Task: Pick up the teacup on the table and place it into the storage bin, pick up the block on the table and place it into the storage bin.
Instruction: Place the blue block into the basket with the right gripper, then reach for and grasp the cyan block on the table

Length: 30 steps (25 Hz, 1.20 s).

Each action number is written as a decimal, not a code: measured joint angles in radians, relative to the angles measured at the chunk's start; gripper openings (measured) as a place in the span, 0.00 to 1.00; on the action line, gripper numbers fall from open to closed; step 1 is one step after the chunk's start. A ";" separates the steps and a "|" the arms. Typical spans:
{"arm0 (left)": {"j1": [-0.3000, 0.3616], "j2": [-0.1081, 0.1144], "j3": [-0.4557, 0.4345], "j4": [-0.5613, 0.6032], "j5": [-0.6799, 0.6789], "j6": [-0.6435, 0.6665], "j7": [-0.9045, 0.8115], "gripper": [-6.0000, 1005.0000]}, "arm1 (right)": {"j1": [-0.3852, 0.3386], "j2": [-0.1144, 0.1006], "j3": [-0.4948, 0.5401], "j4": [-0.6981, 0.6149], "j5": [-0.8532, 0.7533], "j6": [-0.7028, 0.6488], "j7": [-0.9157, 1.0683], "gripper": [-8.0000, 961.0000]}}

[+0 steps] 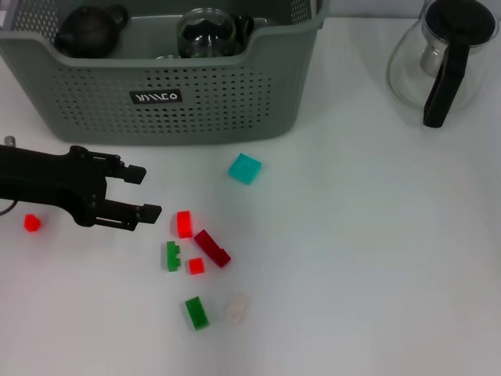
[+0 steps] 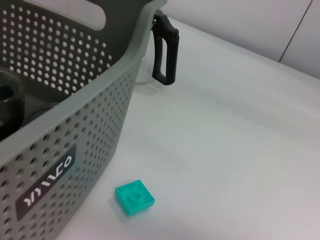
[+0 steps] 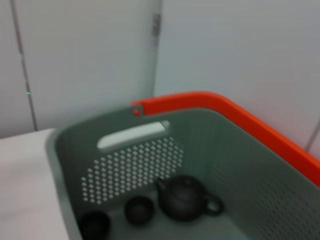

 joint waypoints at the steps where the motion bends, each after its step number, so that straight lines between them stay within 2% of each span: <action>1: 0.000 0.000 -0.002 0.000 0.000 0.002 0.000 0.75 | -0.008 0.000 0.001 -0.001 -0.006 0.003 0.001 0.47; 5: -0.001 0.000 -0.001 0.001 0.001 0.005 0.000 0.75 | -0.048 0.002 -0.002 -0.056 -0.009 -0.002 -0.013 0.61; 9: -0.008 0.000 -0.001 0.002 -0.001 0.006 0.001 0.75 | -0.133 0.015 -0.023 -0.233 0.032 -0.083 -0.033 0.77; 11: -0.012 0.000 -0.001 0.005 -0.004 0.007 0.001 0.75 | -0.191 0.012 -0.042 -0.320 0.102 -0.165 -0.045 0.85; 14: -0.021 0.001 -0.001 0.007 -0.005 0.005 0.001 0.75 | -0.303 0.010 -0.047 -0.425 0.244 -0.311 -0.110 0.88; 17: -0.026 0.002 -0.001 0.003 -0.003 -0.001 0.003 0.75 | -0.415 0.011 -0.052 -0.472 0.365 -0.445 -0.164 0.91; 20: -0.028 0.003 -0.001 0.006 0.000 -0.002 0.004 0.75 | -0.491 0.010 -0.056 -0.461 0.377 -0.528 -0.173 0.95; 23: -0.032 0.005 -0.003 0.009 0.000 -0.002 0.004 0.75 | -0.527 0.010 -0.063 -0.411 0.332 -0.541 -0.180 0.97; 26: -0.034 0.005 -0.004 0.009 0.000 -0.002 0.003 0.75 | -0.518 0.010 -0.063 -0.308 0.289 -0.520 -0.215 0.97; 30: -0.036 0.003 -0.001 0.008 0.001 -0.006 0.004 0.75 | -0.457 0.012 -0.067 -0.113 0.246 -0.442 -0.280 0.97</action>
